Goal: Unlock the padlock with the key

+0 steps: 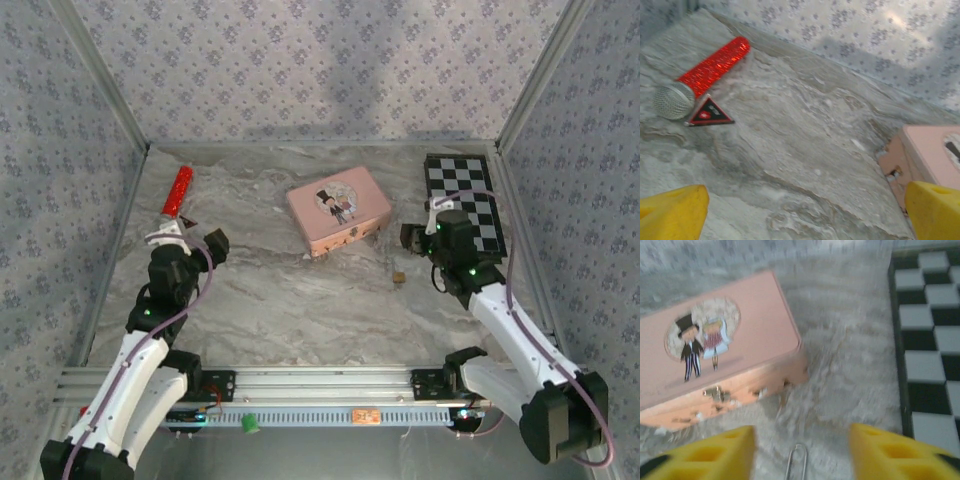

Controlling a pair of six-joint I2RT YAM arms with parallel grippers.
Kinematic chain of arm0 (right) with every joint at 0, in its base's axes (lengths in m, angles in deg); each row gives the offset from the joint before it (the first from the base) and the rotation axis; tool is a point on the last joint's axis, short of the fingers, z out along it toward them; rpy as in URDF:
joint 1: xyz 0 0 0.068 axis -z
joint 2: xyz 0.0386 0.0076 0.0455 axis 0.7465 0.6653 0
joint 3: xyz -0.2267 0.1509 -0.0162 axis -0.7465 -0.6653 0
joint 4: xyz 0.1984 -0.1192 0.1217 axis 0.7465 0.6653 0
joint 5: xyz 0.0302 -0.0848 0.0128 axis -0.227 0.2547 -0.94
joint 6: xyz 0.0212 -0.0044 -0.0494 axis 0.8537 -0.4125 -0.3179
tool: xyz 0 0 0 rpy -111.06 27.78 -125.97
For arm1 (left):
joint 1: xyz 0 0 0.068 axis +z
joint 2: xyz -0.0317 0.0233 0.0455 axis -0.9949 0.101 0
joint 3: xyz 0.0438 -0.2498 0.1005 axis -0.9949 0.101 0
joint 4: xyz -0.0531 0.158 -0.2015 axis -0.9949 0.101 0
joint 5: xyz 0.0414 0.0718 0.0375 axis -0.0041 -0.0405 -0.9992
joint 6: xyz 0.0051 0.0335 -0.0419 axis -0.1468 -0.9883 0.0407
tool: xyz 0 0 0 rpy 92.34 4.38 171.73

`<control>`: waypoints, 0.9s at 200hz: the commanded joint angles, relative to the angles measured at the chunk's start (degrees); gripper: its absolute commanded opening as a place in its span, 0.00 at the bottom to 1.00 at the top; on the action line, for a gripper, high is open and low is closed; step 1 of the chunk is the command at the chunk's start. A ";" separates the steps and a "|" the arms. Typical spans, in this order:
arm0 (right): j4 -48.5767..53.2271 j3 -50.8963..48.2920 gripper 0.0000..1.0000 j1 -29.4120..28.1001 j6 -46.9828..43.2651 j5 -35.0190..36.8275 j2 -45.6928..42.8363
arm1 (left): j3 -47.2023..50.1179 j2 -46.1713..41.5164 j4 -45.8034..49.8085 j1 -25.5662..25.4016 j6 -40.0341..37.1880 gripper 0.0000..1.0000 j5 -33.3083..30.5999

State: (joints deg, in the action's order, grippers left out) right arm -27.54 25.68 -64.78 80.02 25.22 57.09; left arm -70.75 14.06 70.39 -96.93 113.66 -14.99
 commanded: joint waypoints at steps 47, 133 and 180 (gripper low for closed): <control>-20.88 -11.70 0.99 2.16 -11.95 7.68 -0.48 | 1.62 11.91 -16.77 0.50 -0.29 1.00 -20.15; -30.24 -16.71 0.99 8.40 -13.03 15.08 8.15 | 6.15 22.66 -31.60 0.91 -27.82 1.00 -17.42; -38.69 -16.65 0.99 7.30 -16.73 11.53 17.25 | 9.06 32.28 -44.26 3.49 -31.62 1.00 -12.49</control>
State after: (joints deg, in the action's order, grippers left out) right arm -58.47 9.37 -56.89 66.16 38.75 71.56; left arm -63.16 41.97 35.79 -94.62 85.88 -30.46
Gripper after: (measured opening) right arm 0.988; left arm 0.998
